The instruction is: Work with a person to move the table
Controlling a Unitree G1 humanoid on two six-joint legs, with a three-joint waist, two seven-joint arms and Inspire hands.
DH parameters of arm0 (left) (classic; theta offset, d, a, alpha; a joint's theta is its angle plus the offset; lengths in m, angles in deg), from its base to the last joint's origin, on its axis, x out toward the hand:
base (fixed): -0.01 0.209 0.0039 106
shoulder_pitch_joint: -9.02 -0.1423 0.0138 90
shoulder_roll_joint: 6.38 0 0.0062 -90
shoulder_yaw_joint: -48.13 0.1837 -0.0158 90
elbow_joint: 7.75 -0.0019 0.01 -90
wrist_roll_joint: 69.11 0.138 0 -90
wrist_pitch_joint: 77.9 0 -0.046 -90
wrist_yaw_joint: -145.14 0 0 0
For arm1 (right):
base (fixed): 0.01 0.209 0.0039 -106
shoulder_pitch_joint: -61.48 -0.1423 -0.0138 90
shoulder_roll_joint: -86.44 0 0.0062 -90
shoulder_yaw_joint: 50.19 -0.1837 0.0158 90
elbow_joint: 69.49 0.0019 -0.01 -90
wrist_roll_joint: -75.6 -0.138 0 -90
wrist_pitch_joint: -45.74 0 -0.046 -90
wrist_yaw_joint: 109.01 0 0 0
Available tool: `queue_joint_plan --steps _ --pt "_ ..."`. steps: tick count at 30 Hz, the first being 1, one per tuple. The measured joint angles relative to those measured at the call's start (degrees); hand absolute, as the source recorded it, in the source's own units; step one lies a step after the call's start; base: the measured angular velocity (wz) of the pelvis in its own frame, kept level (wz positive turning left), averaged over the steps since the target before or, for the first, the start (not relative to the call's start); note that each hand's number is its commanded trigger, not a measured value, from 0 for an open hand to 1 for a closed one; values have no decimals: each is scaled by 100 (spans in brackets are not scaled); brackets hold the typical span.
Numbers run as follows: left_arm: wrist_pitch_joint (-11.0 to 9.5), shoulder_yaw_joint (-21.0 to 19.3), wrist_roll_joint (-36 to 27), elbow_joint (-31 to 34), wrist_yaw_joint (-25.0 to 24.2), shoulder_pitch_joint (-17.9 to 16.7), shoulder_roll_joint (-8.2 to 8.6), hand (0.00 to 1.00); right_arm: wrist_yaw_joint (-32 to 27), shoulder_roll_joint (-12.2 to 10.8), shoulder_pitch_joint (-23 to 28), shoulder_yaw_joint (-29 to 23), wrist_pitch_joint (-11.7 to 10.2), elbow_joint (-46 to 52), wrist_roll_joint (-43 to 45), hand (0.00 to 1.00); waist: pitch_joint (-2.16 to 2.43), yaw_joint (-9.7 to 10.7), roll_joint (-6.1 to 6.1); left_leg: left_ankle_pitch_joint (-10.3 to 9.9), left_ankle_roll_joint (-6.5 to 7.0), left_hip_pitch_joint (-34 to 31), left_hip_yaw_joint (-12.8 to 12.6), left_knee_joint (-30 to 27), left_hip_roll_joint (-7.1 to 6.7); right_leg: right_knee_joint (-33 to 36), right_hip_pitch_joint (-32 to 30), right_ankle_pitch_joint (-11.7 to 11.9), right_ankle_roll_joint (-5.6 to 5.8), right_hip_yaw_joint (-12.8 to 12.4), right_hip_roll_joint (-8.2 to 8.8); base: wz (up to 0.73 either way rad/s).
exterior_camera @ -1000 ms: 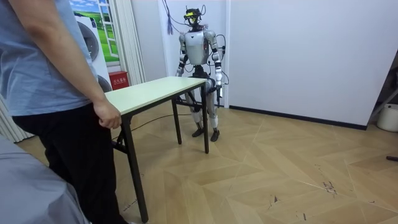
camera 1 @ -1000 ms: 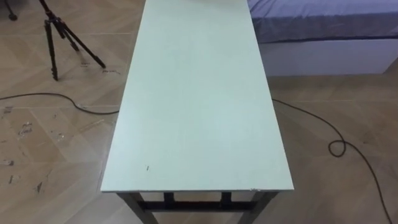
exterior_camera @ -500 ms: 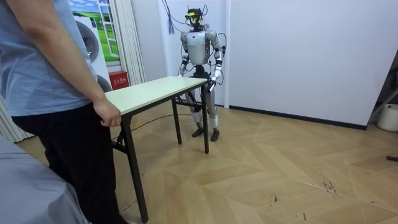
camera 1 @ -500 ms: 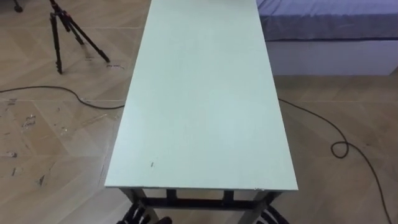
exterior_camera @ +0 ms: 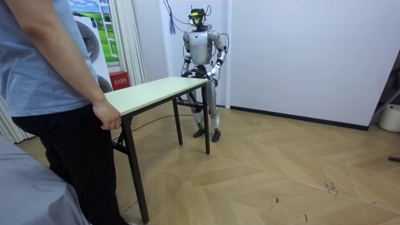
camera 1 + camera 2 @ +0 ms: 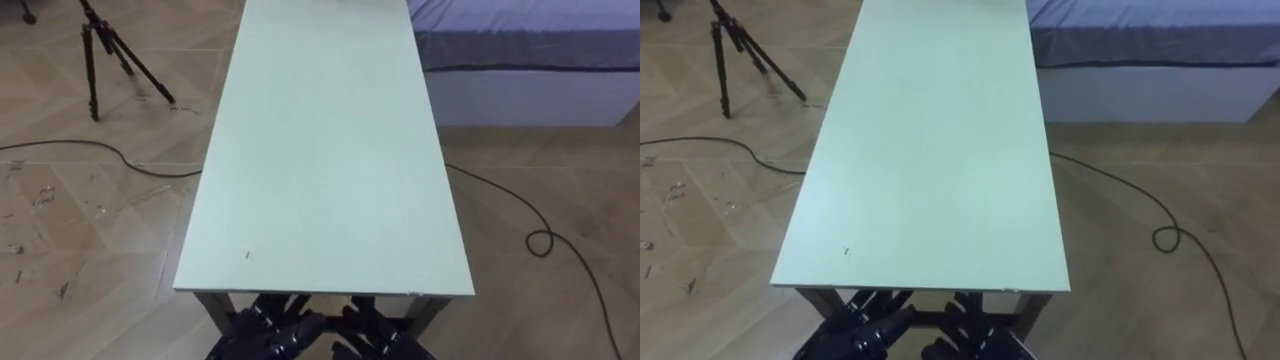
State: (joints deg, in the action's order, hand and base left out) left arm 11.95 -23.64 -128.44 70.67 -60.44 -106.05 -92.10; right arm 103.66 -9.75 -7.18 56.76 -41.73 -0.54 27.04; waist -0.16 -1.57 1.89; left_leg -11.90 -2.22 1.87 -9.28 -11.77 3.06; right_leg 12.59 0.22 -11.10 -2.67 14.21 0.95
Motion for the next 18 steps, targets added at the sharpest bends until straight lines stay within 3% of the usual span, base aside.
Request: queue_joint_plan --steps 8,13,18 --pt "25 113 -449 -2 8 141 -127 0 1 35 -241 209 2 0 -196 0 -54 131 1 0 0 -17 0 0 -7 -8 -5 -4 0 0 9 0" --pt "116 96 -864 -8 46 186 -237 0 -5 175 -336 178 5 -1 -333 0 -57 150 -21 0 0 17 20 0 -6 -9 37 -4 -1 14 7 0" --pt "216 -26 -1166 -54 283 254 -240 0 -18 234 -499 12 22 -2 -589 0 -58 120 -85 0 0 156 20 16 -9 -80 197 -5 1 11 -3 0"
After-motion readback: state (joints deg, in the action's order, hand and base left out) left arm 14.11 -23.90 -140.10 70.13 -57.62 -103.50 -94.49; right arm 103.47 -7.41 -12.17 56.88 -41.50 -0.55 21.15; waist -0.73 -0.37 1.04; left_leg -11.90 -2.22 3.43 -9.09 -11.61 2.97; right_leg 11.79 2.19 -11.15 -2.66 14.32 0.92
